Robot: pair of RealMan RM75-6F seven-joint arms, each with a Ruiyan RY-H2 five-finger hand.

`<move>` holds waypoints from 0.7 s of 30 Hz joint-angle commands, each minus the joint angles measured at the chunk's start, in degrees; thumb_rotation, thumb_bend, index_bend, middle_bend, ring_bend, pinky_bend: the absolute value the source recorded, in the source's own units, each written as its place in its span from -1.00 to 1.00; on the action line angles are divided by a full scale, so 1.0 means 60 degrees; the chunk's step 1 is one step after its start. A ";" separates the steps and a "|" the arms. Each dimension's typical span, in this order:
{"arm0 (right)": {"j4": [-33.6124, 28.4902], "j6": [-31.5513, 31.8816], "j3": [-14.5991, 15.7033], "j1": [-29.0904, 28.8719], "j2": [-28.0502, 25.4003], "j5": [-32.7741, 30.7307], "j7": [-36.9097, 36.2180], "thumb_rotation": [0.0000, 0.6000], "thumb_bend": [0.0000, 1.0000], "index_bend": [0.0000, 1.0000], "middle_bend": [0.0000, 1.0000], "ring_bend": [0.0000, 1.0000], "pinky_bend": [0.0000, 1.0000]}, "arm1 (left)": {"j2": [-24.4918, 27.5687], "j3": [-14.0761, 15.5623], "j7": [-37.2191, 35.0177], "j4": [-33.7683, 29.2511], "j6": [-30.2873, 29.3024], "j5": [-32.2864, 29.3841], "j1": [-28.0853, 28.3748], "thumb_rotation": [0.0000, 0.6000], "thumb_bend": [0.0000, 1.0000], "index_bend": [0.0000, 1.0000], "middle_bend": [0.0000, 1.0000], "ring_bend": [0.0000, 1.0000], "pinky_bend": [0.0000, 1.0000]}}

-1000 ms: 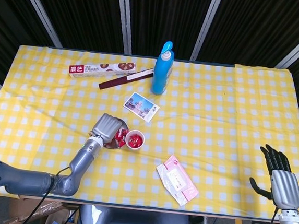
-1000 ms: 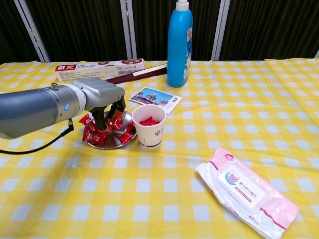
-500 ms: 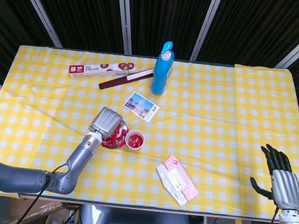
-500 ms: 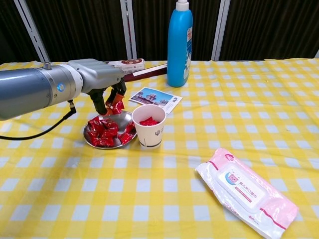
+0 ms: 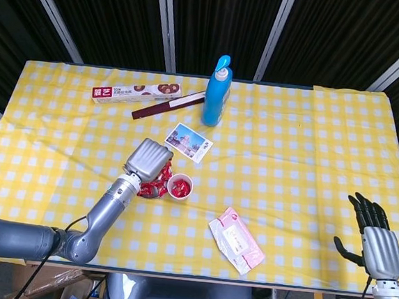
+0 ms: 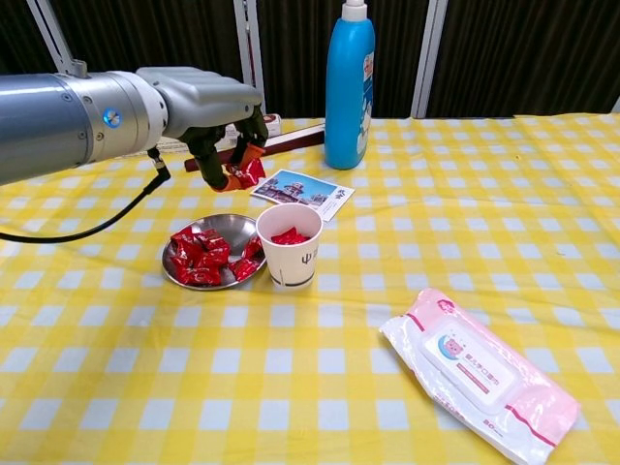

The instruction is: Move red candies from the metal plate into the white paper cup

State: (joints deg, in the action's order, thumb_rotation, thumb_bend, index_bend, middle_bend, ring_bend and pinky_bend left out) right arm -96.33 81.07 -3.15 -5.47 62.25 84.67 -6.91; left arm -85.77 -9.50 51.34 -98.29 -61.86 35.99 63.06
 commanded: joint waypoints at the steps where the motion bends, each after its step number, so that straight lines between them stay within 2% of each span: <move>1: 0.0001 0.0006 -0.0004 0.0001 -0.0004 0.0002 -0.0005 1.00 -0.22 -1.00 -1.00 -1.00 -1.00 | -0.0108 0.0041 0.0060 -0.0115 0.0021 0.0083 0.0086 1.00 -0.09 0.24 0.34 0.72 0.82; 13: -0.0006 0.0007 -0.0003 0.0000 -0.0026 0.0026 -0.0068 1.00 -0.22 -1.00 -1.00 -1.00 -1.00 | -0.0753 0.0219 0.0325 -0.0047 0.0055 0.0001 0.0371 1.00 -0.10 0.20 0.31 0.72 0.82; 21: -0.0017 0.0015 0.0003 0.0003 -0.0048 0.0055 -0.0127 1.00 -0.22 -1.00 -1.00 -1.00 -1.00 | -0.0985 0.0293 0.0419 0.0128 0.0045 -0.0122 0.0461 1.00 -0.22 0.06 0.12 0.72 0.82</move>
State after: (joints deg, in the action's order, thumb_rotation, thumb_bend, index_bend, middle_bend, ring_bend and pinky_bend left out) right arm -96.43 81.16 -3.13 -5.46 61.96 85.00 -7.67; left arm -91.65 -7.74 53.84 -97.56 -61.55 35.29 65.80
